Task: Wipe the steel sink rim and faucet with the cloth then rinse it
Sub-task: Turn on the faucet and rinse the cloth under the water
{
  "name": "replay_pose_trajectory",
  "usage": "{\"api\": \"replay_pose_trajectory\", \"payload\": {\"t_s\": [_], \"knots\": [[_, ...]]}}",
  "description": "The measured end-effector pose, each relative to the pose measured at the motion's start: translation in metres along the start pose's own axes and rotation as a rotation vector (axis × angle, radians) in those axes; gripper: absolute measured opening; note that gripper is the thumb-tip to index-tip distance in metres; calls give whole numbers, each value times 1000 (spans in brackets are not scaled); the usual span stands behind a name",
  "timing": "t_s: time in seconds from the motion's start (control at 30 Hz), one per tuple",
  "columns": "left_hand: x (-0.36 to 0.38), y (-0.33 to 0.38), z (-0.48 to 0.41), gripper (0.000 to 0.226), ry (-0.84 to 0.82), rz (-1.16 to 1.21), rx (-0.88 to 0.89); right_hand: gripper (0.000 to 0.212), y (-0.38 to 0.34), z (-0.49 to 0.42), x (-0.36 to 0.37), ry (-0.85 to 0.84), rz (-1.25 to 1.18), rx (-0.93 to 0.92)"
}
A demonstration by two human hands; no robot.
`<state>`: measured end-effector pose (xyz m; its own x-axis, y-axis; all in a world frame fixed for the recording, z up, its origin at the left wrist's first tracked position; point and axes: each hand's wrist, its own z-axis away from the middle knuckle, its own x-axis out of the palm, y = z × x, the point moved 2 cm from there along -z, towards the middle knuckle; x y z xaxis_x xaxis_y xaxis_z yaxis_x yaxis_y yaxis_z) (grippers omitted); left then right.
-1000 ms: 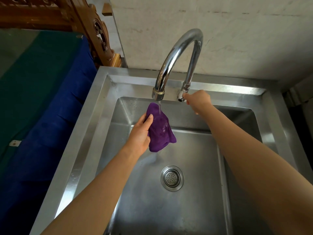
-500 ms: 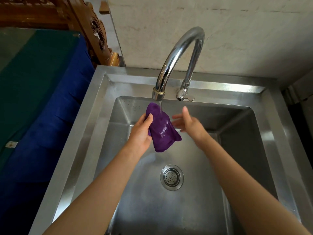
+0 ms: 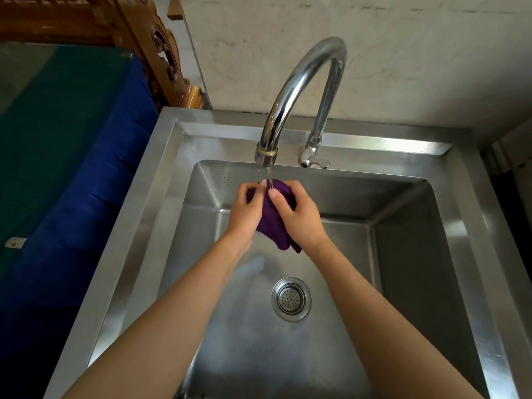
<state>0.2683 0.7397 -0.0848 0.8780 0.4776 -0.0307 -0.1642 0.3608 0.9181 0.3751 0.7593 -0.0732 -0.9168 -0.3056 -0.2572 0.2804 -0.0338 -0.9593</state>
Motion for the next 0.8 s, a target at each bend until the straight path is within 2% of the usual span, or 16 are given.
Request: {"api": "replay_pose_trajectory", "payload": {"t_s": [0.1, 0.2, 0.33, 0.47, 0.53, 0.67, 0.8], "knots": [[-1, -2, 2, 28, 76, 20, 18, 27, -2, -3, 9, 39, 2, 19], [-1, -5, 2, 27, 109, 23, 32, 40, 1, -7, 14, 65, 81, 56], [2, -5, 5, 23, 92, 49, 25, 48, 10, -14, 13, 65, 87, 142], [1, -12, 9, 22, 73, -26, 83, 47, 20, -17, 7, 92, -17, 297], [-1, -19, 6, 19, 106, -62, 57, 46, 23, -14, 5, 76, -97, 336], [4, -22, -3, 35, 168, -133, -41, 33, 25, -2, 14, -24, 4, 145], [12, -18, -6, 46, 226, -225, 51, 25, 24, -8, 13, 77, 108, 129]]}}
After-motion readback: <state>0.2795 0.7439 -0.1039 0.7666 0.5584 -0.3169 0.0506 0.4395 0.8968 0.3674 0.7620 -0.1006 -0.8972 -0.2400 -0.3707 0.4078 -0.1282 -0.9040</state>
